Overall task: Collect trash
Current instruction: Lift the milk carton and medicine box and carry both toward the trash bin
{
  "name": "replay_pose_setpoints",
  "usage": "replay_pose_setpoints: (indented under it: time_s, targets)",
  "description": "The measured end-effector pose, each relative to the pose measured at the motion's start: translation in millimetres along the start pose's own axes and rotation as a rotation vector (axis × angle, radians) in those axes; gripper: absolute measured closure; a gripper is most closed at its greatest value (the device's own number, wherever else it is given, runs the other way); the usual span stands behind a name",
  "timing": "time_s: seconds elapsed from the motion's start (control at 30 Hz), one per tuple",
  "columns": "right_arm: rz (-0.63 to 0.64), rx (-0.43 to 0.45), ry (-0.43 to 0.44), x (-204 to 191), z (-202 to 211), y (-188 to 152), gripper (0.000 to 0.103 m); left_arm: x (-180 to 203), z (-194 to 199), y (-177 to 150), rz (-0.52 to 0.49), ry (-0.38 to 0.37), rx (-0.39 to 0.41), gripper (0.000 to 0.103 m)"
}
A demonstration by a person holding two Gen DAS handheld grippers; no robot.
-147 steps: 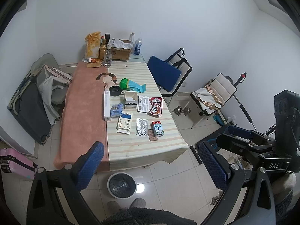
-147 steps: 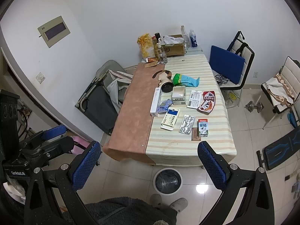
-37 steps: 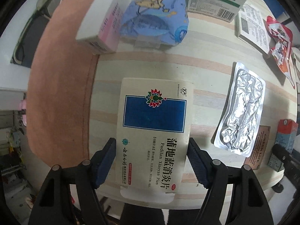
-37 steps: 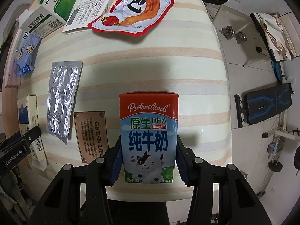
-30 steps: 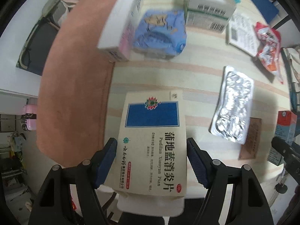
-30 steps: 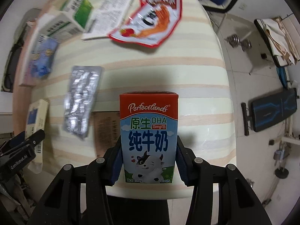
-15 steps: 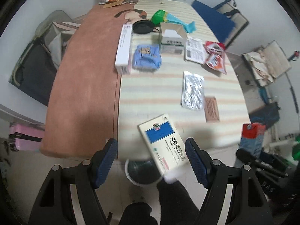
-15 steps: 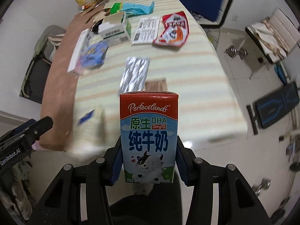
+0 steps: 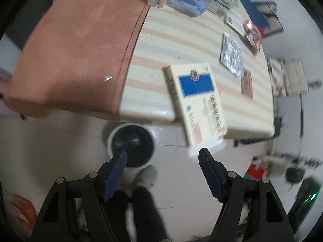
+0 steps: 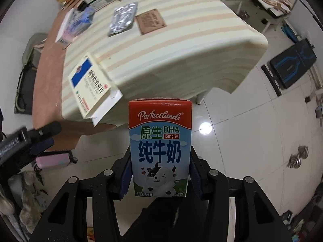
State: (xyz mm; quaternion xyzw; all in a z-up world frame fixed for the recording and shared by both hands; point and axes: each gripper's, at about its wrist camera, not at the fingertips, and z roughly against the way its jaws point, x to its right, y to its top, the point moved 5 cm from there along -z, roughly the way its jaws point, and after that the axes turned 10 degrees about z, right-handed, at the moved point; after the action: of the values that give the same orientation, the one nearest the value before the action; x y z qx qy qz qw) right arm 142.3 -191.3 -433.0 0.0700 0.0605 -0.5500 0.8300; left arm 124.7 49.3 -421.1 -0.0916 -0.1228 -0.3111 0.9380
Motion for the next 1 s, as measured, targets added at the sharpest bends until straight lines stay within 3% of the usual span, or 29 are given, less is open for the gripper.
replay_pose_setpoints:
  time_s: [0.1, 0.17, 0.23, 0.3, 0.37, 0.5, 0.57, 0.6, 0.73, 0.83, 1.0]
  targets:
    - [0.006, 0.031, -0.049, 13, 7, 24, 0.052, 24, -24, 13, 0.085, -0.064, -0.087, 0.03]
    - [0.005, 0.049, -0.061, 20, 11, 42, 0.052, 38, -38, 21, 0.101, -0.054, -0.108, 0.03]
    - [0.01, 0.064, -0.081, 27, 13, 62, 0.052, 48, -51, 29, 0.114, -0.006, -0.116, 0.03]
    - [0.015, 0.076, -0.099, 35, 12, 82, 0.052, 57, -59, 33, 0.138, 0.037, -0.124, 0.019]
    - [0.02, 0.079, -0.113, 42, 9, 99, 0.052, 67, -66, 38, 0.139, 0.111, -0.11, 0.018]
    - [0.016, 0.073, -0.109, 52, 1, 122, 0.052, 79, -77, 36, 0.107, 0.227, -0.101, 0.018]
    - [0.024, 0.073, -0.113, 54, 0, 126, 0.052, 85, -80, 33, 0.067, 0.287, -0.08, 0.025]
    - [0.028, 0.073, -0.112, 55, 0, 128, 0.052, 88, -80, 30, 0.036, 0.32, -0.056, 0.032]
    - [0.044, 0.076, -0.093, 54, 2, 123, 0.052, 91, -73, 18, -0.068, 0.32, 0.02, 0.033]
    - [0.058, 0.079, -0.059, 51, 5, 108, 0.052, 81, -59, -5, -0.096, 0.273, 0.036, 0.033]
    - [0.071, 0.008, 0.063, 36, -18, 48, 0.052, 41, -45, -59, -0.104, 0.175, 0.008, 0.033]
